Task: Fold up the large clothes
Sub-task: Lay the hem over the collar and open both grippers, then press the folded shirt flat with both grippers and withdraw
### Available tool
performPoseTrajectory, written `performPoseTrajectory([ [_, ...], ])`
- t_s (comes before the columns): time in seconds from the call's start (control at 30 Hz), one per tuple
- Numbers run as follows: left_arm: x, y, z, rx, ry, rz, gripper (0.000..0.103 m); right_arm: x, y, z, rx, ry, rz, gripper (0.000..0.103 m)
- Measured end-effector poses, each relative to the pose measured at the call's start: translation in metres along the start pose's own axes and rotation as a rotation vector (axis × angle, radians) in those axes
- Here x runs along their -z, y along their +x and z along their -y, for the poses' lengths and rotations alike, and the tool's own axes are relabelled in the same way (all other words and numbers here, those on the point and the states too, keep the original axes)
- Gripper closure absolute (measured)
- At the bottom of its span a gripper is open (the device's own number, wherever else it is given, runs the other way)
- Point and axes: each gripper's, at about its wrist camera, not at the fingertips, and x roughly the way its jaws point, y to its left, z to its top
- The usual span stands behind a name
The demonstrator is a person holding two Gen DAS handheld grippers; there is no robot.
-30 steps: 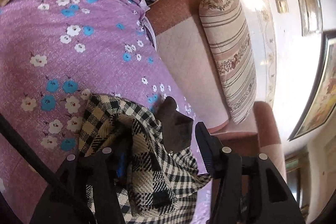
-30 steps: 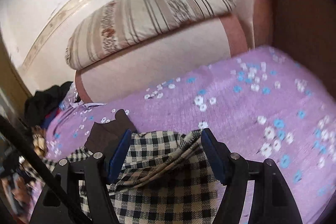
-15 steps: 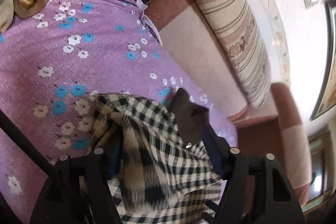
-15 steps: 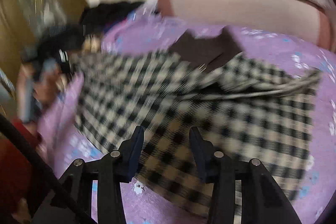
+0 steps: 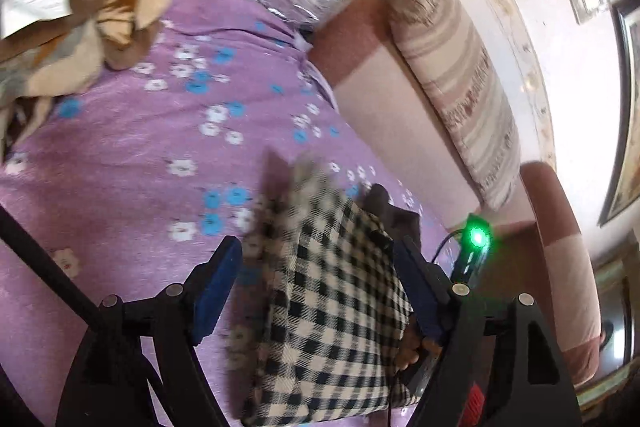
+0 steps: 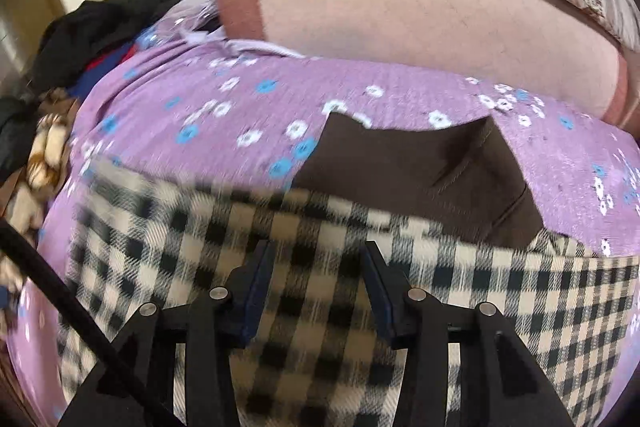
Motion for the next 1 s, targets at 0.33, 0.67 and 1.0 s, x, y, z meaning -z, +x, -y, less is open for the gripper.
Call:
performPoseTrajectory([
  [0.33, 0.040, 0.015, 0.007, -0.080, 0.168, -0.124, 0.026, 0.071, -0.087, 0.073, -0.033, 0.032, 0.030, 0.043],
  [0.67, 0.118, 0.035, 0.006, -0.124, 0.387, -0.309, 0.026, 0.203, -0.160, 0.247, -0.023, 0.350, 0.008, 0.034],
  [1.0, 0.145, 0.017, 0.038, -0.326, 0.588, -0.267, 0.095, 0.230, -0.159, 0.239, -0.207, 0.373, -0.045, 0.094],
])
